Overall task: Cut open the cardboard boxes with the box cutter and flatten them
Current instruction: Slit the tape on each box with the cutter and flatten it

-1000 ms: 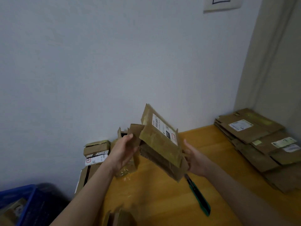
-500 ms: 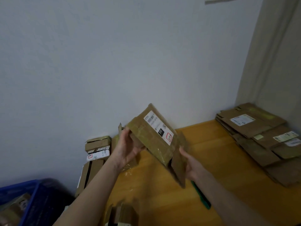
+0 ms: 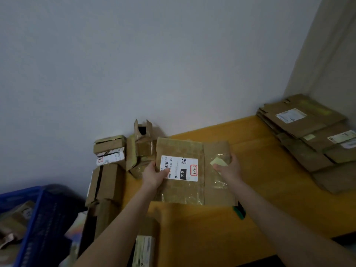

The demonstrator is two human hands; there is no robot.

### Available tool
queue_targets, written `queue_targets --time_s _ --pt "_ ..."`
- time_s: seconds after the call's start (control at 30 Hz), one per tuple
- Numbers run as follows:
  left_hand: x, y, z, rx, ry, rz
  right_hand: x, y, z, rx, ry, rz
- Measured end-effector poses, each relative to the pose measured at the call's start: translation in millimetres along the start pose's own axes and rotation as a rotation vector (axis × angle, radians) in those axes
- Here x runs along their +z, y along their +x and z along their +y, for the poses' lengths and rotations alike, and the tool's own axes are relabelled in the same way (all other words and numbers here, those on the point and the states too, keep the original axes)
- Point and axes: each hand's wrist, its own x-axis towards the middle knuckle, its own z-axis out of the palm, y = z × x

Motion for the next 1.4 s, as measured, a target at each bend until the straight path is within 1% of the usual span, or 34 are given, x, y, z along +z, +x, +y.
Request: queue_targets --time_s 0.07,0.1,0.17,0.2,0.3,0.4,0.53,0.67,0.73,0.8,0.83,0.87,0.93,0.97,1.0,1.03,1.1,1.2,1.3,1.4 --pt "4 5 -14 -0.052 -0.019 0.024 9 2 13 0.018 -0.17 -0.044" --pt "4 9 -22 -0.085 -0.034 0.038 14 2 20 0.018 -0.316 -0.07" --pt "4 14 -35 -0.144 -0.049 0.077 23 -2 34 -0.024 -0.595 -0.117" --pt "4 19 -42 -0.162 -0.034 0.098 29 -3 42 -0.061 -0.681 -0.134" --pt "14 28 -58 -0.197 0.035 0.116 45 -8 61 -0.186 -0.801 -0.217" --pt "36 32 -72 -0.227 0.092 0.091 53 -6 76 -0.304 -0.911 -0.328" --pt "67 35 -92 -0.26 0.128 0.058 50 4 90 -0.318 -1.004 -0.429" --pt "82 40 -97 -0.234 0.234 0.041 40 21 104 -0.314 -1.098 -0.435" --pt "82 39 -101 -0.215 0.338 0.047 41 25 108 -0.338 -1.159 -0.452" --pt "80 38 -106 -0.169 0.536 0.086 48 25 111 -0.37 -1.178 -0.476" --pt "80 39 -108 -0.096 0.642 0.107 54 24 112 -0.383 -1.166 -0.473" --pt "83 41 -110 0.021 0.743 0.101 58 23 112 -0.395 -1.14 -0.452" --pt "91 48 -110 0.275 0.929 -0.025 65 26 111 -0.436 -1.1 -0.378" --pt "96 53 -111 0.361 1.008 -0.102 68 31 111 -0.472 -1.108 -0.349" --pt "100 57 -112 0.406 1.078 -0.158 70 37 111 -0.516 -1.125 -0.338" --pt "104 62 -116 0.416 1.132 -0.193 72 44 112 -0.548 -1.14 -0.344" --pt "108 68 -126 0.39 1.181 -0.206 78 58 114 -0.56 -1.18 -0.362" --pt "112 75 -146 0.405 1.211 -0.156 87 70 127 -0.552 -1.273 -0.364" --pt "116 80 -161 0.495 1.162 -0.061 93 76 141 -0.571 -1.297 -0.312" --pt "117 81 -163 0.53 1.137 -0.049 94 76 141 -0.551 -1.32 -0.317"
